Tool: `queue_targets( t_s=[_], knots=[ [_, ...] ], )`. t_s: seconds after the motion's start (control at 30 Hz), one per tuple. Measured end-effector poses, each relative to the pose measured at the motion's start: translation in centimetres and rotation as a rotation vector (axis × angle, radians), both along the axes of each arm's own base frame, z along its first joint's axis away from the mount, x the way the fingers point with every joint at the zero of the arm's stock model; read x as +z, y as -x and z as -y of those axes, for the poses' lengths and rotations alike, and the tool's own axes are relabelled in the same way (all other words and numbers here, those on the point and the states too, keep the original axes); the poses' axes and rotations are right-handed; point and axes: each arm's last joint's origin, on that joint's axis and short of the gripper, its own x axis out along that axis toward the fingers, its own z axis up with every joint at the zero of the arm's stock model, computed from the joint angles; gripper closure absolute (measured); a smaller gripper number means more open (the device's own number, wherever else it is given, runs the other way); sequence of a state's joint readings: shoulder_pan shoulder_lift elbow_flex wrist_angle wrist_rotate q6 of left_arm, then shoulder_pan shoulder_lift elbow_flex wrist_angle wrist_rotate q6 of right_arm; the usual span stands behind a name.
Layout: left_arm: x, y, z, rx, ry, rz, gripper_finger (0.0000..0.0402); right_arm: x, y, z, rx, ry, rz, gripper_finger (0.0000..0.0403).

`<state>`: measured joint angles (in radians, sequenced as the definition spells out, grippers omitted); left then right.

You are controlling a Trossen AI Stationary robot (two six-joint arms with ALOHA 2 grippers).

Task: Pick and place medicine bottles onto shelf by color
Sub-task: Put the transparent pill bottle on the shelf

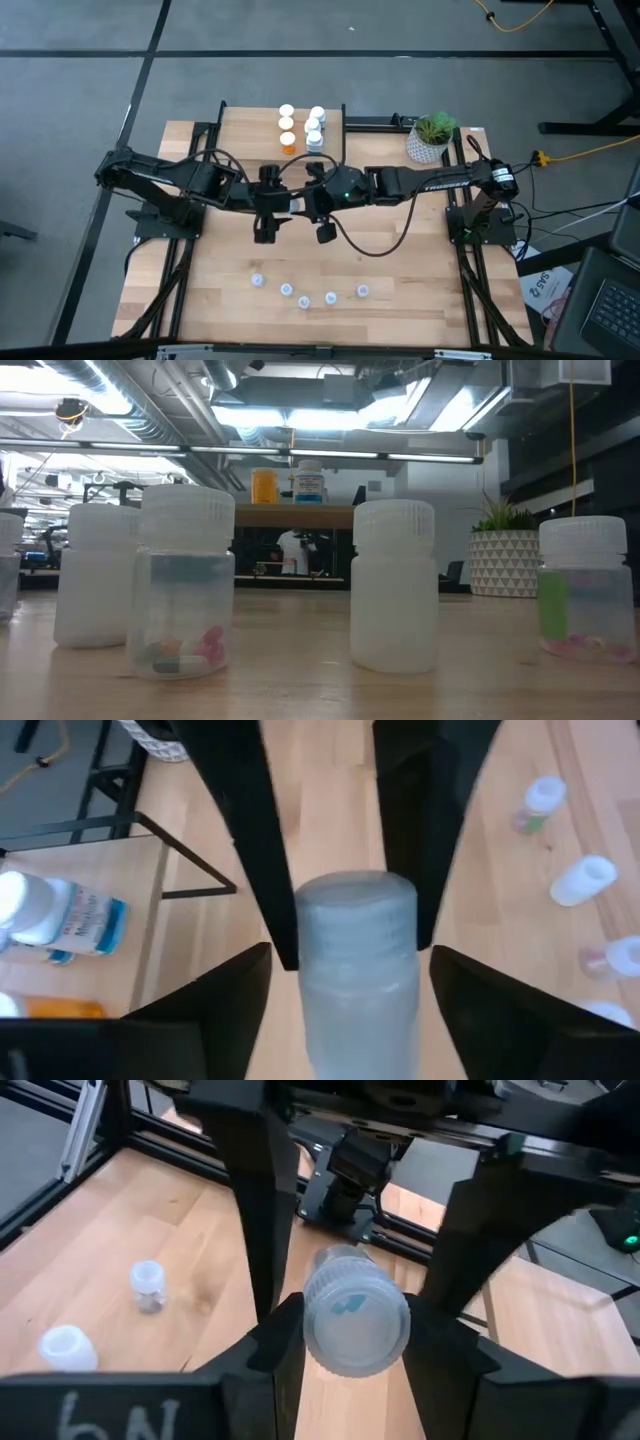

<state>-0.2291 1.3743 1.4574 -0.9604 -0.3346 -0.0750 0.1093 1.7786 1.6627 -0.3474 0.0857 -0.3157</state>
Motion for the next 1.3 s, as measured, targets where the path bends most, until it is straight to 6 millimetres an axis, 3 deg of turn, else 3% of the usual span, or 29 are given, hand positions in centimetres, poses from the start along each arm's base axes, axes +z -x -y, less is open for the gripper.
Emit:
queue_targets(
  t_s=[0.33,0.6,0.87,1.07,1.3],
  knots=[
    [0.0,0.0,0.0,-0.007,0.009,-0.003,0.0281,0.0,0.0,0.0,-0.023,-0.044,0.0,0.0233],
    [0.0,0.0,0.0,-0.005,0.005,0.003,0.0282,-0.3,0.7,-0.2,-0.023,-0.039,-0.076,0.0233],
    [1.1,1.9,-0.7,0.069,-0.079,0.018,0.0282,-0.9,3.8,0.4,-0.208,-0.139,-0.337,0.0232],
    [1.6,3.9,-2.9,0.24,-0.18,-0.009,0.0282,-1.2,6.1,0.0,-0.368,-0.053,-0.47,0.0232],
    [2.2,6.8,-5.7,0.383,-0.158,0.023,0.0282,-0.9,10.1,-1.5,-0.577,0.082,-0.596,0.0232]
  ],
)
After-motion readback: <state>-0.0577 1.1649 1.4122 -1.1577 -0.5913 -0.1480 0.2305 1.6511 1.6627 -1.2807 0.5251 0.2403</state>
